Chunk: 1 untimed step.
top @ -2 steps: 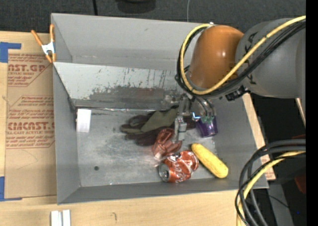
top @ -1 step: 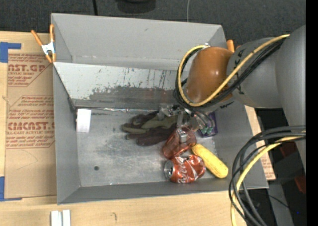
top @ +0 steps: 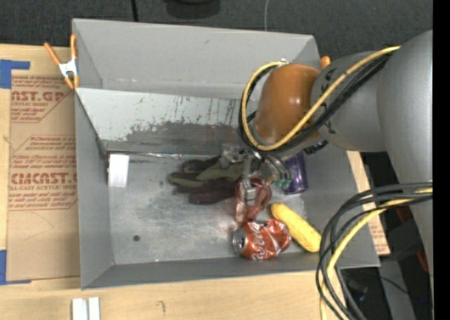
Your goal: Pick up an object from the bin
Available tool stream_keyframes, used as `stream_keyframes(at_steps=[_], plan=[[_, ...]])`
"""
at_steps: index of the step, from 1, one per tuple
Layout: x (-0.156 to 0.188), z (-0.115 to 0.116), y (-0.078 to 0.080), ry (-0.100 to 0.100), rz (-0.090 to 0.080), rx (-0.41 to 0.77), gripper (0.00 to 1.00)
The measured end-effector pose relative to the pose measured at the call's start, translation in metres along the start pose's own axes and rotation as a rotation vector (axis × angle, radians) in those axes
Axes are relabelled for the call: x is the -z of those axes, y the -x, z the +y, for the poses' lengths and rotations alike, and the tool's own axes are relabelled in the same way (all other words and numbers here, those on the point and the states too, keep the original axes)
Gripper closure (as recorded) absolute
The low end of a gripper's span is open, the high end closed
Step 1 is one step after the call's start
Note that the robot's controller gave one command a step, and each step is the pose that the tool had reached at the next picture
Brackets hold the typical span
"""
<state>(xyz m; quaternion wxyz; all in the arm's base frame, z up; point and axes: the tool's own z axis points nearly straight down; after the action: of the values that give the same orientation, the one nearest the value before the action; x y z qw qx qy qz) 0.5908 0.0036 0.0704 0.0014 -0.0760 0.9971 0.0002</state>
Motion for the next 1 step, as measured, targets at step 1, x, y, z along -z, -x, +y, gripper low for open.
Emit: stream_keyframes(at_steps=[1], plan=[[-0.0006, -0.0105, -0.0031, 0.004, -0.004, 0.059, 0.00]])
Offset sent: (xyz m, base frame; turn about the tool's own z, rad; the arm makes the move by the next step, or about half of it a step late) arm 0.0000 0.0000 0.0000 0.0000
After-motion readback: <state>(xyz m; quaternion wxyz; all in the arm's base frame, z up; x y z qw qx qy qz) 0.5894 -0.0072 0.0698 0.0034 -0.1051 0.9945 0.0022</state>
